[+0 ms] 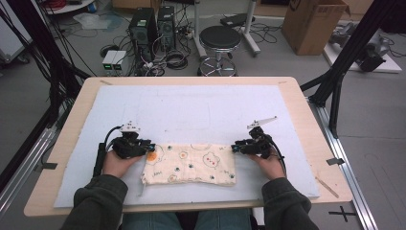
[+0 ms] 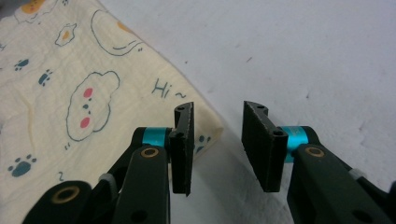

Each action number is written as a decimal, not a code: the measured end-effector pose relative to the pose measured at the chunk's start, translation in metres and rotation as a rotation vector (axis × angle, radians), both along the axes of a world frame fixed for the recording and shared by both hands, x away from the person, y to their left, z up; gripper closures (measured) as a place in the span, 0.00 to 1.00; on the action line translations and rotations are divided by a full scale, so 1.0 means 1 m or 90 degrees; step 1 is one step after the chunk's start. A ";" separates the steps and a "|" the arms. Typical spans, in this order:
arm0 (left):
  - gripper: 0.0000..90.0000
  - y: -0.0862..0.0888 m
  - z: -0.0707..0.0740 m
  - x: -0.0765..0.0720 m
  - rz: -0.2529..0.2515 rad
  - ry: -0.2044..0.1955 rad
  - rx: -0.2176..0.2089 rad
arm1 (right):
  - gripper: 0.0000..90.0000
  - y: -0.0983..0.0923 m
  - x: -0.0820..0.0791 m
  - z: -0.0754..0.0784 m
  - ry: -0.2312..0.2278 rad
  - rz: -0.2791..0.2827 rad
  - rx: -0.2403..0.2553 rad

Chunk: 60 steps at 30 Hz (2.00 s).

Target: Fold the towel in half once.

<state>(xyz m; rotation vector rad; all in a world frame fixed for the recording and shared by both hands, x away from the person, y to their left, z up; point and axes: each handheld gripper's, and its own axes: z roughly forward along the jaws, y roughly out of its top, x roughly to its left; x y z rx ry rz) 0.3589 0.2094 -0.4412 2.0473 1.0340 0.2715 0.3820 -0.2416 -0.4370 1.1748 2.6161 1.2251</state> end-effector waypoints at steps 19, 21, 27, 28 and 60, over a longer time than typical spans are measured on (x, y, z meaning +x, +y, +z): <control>0.94 -0.004 0.002 -0.002 -0.011 -0.018 0.010 | 0.96 0.006 0.001 0.000 -0.006 0.026 -0.015; 0.94 -0.004 0.002 -0.002 -0.006 -0.019 0.004 | 0.96 0.005 0.003 0.001 -0.009 0.025 -0.017; 0.94 -0.003 0.001 0.002 0.014 -0.027 -0.022 | 0.96 0.004 0.011 0.007 -0.010 0.019 -0.036; 0.94 -0.004 0.001 0.003 0.019 -0.028 -0.030 | 0.96 0.004 0.013 0.008 -0.014 0.020 -0.038; 0.95 -0.019 0.001 0.054 0.084 -0.030 -0.025 | 0.96 -0.002 0.064 0.006 -0.019 -0.051 -0.035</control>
